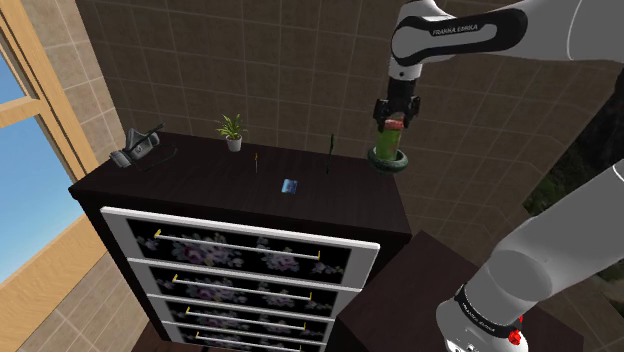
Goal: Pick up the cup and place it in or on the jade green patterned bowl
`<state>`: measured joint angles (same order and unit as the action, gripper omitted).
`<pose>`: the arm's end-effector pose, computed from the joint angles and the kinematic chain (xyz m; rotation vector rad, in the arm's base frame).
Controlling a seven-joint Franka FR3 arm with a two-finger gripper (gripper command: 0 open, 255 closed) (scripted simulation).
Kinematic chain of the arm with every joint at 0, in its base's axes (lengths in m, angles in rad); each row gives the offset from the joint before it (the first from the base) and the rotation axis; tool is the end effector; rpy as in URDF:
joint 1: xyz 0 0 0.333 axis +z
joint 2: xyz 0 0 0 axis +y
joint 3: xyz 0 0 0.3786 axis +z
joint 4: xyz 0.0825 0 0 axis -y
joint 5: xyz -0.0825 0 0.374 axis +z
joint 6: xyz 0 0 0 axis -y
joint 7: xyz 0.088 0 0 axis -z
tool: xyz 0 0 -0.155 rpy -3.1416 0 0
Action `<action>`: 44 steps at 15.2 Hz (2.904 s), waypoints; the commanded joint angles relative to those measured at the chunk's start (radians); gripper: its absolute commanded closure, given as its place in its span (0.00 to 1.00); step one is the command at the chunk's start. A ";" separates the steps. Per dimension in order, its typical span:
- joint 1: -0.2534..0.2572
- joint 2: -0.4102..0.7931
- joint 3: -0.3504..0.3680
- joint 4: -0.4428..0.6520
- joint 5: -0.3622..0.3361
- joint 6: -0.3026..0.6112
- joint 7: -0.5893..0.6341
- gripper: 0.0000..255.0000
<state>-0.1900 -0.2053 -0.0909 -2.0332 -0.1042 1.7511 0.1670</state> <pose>0.4396 -0.1448 0.5439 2.9922 -0.6418 -0.1254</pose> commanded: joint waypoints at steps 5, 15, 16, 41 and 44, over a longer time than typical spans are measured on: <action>-0.051 0.143 -0.072 0.176 -0.001 -0.020 -0.129 1.00; -0.160 0.444 -0.158 0.573 0.058 -0.105 -0.334 1.00; -0.160 0.442 -0.158 0.557 0.058 -0.091 -0.333 1.00; -0.157 0.460 -0.154 0.322 0.059 0.161 -0.316 1.00; -0.157 0.459 -0.154 0.322 0.059 0.161 -0.316 0.00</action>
<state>-0.3473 0.2546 -0.2450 -1.7112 -0.0451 1.9116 -0.1487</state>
